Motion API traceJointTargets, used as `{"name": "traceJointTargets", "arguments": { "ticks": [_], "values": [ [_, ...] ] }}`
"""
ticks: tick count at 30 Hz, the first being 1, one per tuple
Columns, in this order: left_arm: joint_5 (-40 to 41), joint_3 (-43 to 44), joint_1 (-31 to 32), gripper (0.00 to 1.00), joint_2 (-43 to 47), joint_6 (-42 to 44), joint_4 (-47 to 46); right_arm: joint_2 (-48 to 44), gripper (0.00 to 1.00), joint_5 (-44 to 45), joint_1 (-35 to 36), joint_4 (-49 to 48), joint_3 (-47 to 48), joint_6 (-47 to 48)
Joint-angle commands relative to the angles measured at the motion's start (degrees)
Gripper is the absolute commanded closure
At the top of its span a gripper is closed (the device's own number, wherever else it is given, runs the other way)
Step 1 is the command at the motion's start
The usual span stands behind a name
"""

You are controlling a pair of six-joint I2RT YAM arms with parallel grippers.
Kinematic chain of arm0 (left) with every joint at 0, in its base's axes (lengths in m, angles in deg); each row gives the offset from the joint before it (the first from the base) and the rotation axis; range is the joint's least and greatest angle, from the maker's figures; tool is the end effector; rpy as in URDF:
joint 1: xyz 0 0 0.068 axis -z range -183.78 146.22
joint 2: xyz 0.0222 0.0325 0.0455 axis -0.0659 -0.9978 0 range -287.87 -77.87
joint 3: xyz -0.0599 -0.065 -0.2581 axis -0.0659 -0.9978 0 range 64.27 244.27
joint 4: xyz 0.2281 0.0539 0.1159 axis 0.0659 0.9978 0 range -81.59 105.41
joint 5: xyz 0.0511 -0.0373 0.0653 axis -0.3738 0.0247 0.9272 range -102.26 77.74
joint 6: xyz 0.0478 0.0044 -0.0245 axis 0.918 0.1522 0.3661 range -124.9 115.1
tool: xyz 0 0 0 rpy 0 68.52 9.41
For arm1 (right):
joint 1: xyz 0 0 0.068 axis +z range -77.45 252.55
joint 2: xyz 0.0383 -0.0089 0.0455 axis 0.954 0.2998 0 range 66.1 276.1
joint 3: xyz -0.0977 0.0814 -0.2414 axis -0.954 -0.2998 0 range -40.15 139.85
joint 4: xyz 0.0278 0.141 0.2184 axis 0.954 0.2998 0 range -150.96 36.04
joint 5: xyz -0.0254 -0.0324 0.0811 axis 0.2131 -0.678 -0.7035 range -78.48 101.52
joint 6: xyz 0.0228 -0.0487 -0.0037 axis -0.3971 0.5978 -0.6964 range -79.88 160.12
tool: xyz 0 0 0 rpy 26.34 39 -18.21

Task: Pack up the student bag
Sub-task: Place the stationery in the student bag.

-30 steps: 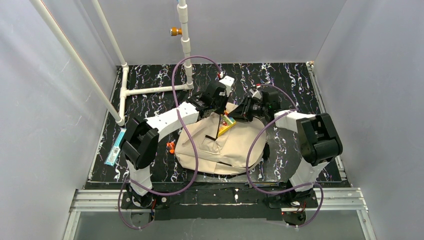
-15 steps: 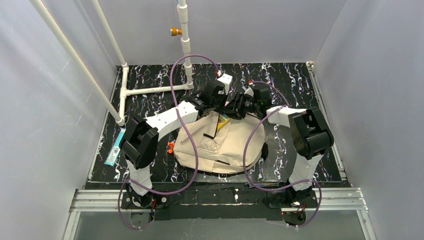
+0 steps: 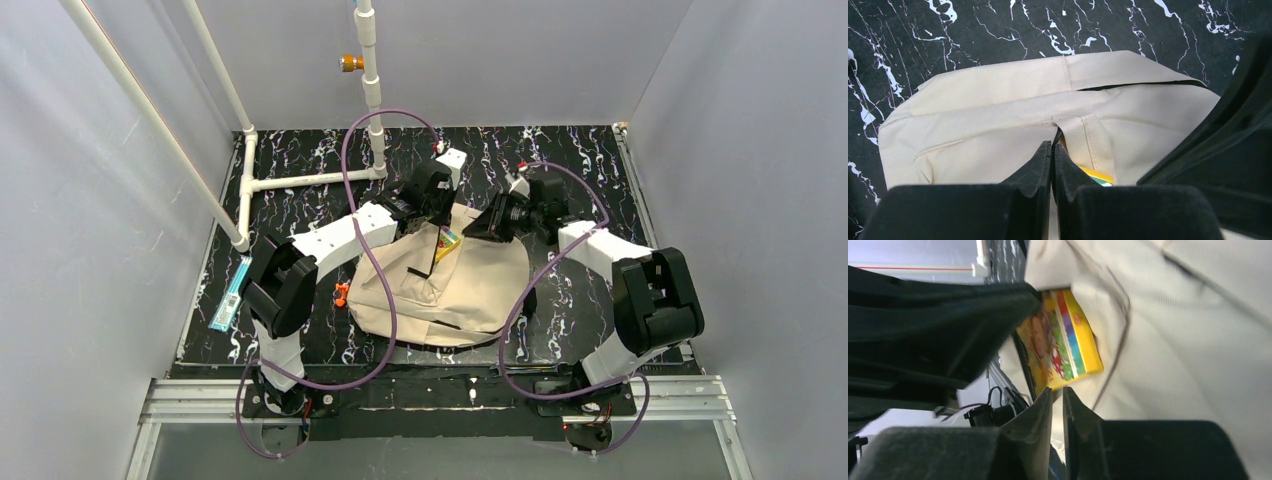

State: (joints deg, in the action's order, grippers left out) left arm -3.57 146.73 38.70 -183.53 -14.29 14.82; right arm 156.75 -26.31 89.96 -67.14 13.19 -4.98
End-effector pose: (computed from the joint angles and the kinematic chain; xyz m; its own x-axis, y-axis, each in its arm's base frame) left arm 0.3245 -0.2898 0.2724 -0.4526 0.1959 -0.8699 0.5036 0.8612 -0.0681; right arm 0.3194 0.1230 0.2240 -0.8703 0.3136 -0.3797 -0.1710 0.5307 0.8302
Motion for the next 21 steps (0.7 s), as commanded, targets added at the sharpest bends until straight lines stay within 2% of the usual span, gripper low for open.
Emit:
{"name": "traceJointTargets", "arguments": {
  "ticks": [1,5,12,18,21],
  "values": [
    [-0.5,3.3,-0.1,1.0,0.7,0.2,-1.5,-0.7,0.83,1.7,3.1,-3.2,-4.1,-2.0],
    [-1.2,3.5,-0.1,1.0,0.7,0.3,-0.9,-0.5,0.85,3.2,3.9,-5.6,-6.4,-1.7],
    [-3.7,3.9,-0.2,1.0,0.3,-0.1,-0.2,5.4,0.85,2.3,5.9,-15.4,-6.9,-6.0],
    [-8.1,4.8,0.0,1.0,-0.6,-0.4,1.1,11.4,0.85,3.4,8.4,-26.9,-1.3,-12.4],
    [-5.9,5.6,-0.6,1.0,-0.2,0.0,2.4,13.9,0.85,4.4,8.6,-36.7,-1.2,-19.2]
  ]
}}
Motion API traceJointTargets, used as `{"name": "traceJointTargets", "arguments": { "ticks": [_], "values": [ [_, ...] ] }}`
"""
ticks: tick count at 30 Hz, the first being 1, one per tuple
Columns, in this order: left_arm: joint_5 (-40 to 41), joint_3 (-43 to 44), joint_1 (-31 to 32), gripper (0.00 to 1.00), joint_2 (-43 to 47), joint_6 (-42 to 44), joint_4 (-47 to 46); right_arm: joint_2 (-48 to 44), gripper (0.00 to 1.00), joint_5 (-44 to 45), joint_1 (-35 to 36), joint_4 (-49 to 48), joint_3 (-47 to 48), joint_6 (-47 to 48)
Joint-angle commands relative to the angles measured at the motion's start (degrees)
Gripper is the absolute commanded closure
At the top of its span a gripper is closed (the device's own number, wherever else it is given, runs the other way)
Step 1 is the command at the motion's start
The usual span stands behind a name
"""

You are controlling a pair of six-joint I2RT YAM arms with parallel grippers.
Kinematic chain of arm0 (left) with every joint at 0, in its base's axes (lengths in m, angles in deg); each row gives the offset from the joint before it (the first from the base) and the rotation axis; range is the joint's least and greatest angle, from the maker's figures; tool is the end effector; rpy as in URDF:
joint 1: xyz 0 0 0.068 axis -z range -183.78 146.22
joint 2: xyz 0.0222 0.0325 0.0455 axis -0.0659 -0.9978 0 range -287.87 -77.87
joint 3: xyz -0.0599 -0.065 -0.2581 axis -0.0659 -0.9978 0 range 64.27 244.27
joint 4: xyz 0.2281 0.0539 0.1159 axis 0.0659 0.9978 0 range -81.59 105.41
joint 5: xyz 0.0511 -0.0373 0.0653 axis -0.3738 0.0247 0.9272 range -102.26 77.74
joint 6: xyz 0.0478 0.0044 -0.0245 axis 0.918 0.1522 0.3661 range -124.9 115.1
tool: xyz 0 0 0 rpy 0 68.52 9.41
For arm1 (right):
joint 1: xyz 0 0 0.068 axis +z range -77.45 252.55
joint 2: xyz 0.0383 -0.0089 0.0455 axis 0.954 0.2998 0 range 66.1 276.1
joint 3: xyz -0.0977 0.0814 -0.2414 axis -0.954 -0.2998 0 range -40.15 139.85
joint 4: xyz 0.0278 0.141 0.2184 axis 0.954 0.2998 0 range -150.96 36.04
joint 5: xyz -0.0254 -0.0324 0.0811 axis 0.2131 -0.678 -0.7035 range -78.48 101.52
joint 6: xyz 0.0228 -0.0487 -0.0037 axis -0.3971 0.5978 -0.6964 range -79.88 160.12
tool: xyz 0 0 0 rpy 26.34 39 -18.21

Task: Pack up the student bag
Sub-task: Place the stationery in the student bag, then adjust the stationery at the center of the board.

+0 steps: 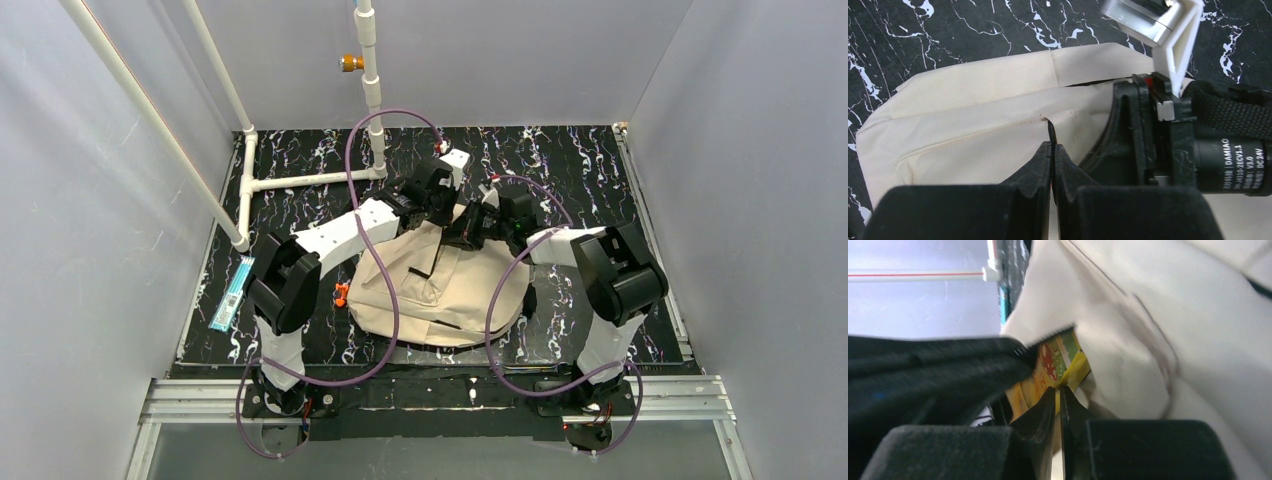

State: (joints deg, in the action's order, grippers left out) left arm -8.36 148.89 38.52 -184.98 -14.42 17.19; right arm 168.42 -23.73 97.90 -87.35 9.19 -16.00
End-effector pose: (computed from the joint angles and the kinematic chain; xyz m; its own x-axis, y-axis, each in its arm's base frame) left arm 0.3276 -0.2947 0.2707 -0.4826 0.2161 -0.8488 0.5563 0.8241 -0.1065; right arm 0.3201 0.1743 0.1659 -0.9029 0.3226 -0.2841 -0.1191 0.4473 0.8864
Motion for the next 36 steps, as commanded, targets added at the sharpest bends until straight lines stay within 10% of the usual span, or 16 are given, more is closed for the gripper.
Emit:
{"name": "traceJointTargets", "arguments": {
  "ticks": [1,13,16,20,24,29,36],
  "values": [
    [-1.4,3.6,-0.8,1.0,1.5,0.8,0.0,3.1,0.83,1.4,0.6,-19.5,2.8,-9.4],
    [-7.7,8.2,-3.5,1.0,-0.5,3.0,5.9,3.2,0.64,-0.6,-2.1,-9.3,5.5,0.9],
    [-6.9,11.0,-3.8,0.73,-0.2,1.6,13.2,-3.5,0.51,4.9,-2.3,20.3,9.2,17.5],
    [-2.5,-3.1,-6.8,0.06,19.9,-5.0,19.7,-16.1,0.27,23.4,-2.7,45.0,9.4,33.9],
    [10.4,-19.6,-19.8,0.02,37.6,-23.7,38.2,-15.4,0.17,28.0,7.8,46.2,17.6,36.0],
    [21.2,-31.1,-47.0,0.02,38.9,-34.7,36.5,-12.1,0.15,23.2,19.3,44.3,21.3,35.7],
    [34.7,-38.7,-55.4,0.02,49.4,-43.1,27.7,-13.4,0.15,20.1,20.0,42.3,18.5,34.7]
  ]
}}
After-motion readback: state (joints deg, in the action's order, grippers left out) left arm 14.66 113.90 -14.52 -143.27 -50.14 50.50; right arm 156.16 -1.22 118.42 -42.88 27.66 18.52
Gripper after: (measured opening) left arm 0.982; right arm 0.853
